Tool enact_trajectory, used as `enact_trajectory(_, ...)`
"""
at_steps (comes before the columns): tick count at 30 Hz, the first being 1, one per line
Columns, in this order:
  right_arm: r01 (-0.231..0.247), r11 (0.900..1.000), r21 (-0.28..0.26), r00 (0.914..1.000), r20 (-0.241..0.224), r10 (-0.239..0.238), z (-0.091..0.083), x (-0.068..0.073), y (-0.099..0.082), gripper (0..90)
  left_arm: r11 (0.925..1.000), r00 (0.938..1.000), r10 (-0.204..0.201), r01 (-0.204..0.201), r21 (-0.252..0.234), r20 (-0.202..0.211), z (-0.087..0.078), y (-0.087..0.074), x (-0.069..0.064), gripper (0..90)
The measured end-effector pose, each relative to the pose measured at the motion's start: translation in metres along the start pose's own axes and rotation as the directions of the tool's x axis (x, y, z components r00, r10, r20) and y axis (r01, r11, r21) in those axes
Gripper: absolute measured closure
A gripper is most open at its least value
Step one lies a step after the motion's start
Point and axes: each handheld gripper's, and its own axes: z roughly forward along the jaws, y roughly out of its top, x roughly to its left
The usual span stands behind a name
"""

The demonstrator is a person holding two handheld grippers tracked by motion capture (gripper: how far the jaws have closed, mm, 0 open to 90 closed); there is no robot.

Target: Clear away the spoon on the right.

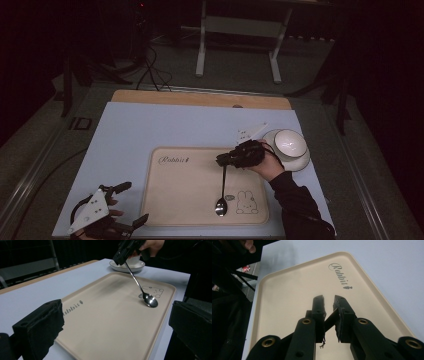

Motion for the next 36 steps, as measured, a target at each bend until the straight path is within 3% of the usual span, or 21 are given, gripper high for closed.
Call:
enact_trajectory(21, -0.089, 0.9959, -0.018, 0.9960, 0.005, 0.089, 0.022, -0.028, -0.019, 75.0, 1.0000, 1.0000, 0.001, -0.001, 0.001, 0.005, 0.000, 0.000, 0.000, 0.0)
enact_trajectory(36, -0.135, 0.9908, -0.013, 0.9895, 0.051, 0.135, 0.037, -0.048, -0.035, 72.6, 1.0000, 0.9999, 0.001, -0.001, 0.005, 0.011, 0.001, 0.000, 0.000, 0.0)
